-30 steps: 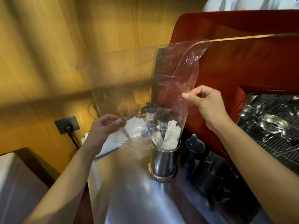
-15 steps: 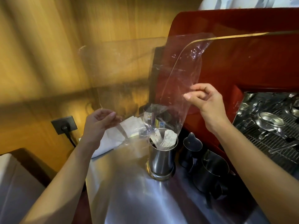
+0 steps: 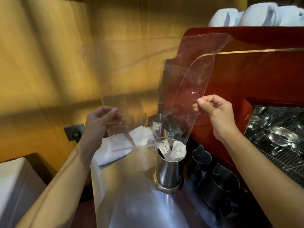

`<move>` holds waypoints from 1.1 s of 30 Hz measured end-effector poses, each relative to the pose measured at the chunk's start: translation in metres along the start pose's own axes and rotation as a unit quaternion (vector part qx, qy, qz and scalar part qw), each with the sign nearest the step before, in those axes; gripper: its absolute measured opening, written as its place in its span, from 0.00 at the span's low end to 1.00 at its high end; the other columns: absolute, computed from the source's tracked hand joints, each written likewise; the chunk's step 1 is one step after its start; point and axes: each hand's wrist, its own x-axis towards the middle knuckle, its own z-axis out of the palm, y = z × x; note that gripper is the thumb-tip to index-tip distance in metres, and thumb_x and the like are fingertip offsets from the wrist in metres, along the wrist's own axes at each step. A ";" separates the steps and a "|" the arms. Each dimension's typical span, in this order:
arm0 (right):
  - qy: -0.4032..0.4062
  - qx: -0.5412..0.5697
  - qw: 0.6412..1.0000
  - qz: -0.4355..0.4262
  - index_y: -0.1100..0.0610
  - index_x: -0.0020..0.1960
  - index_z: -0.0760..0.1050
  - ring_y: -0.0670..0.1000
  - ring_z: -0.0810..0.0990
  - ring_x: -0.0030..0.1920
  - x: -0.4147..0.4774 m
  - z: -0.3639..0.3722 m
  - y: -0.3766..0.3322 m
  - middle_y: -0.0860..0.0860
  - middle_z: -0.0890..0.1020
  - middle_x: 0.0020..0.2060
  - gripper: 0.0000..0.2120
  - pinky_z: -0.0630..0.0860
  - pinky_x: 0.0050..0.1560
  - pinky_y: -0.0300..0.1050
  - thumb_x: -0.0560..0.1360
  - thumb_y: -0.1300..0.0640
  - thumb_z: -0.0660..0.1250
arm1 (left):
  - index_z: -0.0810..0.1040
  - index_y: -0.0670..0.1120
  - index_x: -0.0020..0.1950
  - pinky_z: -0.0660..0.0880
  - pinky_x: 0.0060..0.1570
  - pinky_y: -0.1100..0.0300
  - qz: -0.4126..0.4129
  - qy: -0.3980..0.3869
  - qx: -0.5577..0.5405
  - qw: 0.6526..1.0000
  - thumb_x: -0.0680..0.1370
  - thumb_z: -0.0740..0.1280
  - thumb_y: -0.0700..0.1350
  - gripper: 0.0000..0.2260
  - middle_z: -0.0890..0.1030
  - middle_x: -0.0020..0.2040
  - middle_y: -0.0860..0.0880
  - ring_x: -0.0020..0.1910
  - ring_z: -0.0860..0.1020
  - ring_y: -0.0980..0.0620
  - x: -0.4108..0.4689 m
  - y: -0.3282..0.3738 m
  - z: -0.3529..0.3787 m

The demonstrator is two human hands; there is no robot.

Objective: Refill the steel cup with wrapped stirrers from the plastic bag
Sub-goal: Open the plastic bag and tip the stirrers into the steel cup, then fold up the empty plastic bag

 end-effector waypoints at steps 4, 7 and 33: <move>-0.011 0.021 1.000 -0.014 0.53 0.37 0.77 0.47 0.79 0.31 0.012 0.003 -0.014 0.48 0.83 0.28 0.09 0.75 0.34 0.40 0.73 0.64 0.67 | 0.81 0.48 0.38 0.79 0.31 0.62 0.007 0.014 0.003 1.000 0.74 0.68 0.43 0.06 0.83 0.31 0.51 0.31 0.81 0.53 0.001 0.022 -0.004; -0.031 0.051 0.998 -0.014 0.56 0.36 0.77 0.45 0.77 0.27 0.019 0.008 -0.021 0.48 0.81 0.24 0.09 0.73 0.29 0.36 0.72 0.66 0.66 | 0.78 0.48 0.40 0.77 0.26 0.62 -0.004 0.020 -0.005 1.000 0.75 0.67 0.39 0.05 0.80 0.32 0.50 0.27 0.78 0.52 -0.001 0.035 -0.008; -0.291 0.073 0.908 0.294 0.60 0.30 0.77 0.46 0.71 0.19 -0.001 0.021 0.043 0.52 0.77 0.21 0.11 0.64 0.19 0.35 0.70 0.67 0.64 | 0.79 0.46 0.33 0.69 0.22 0.65 -0.225 0.108 0.048 0.967 0.74 0.67 0.41 0.09 0.77 0.27 0.49 0.23 0.72 0.54 -0.088 0.029 -0.044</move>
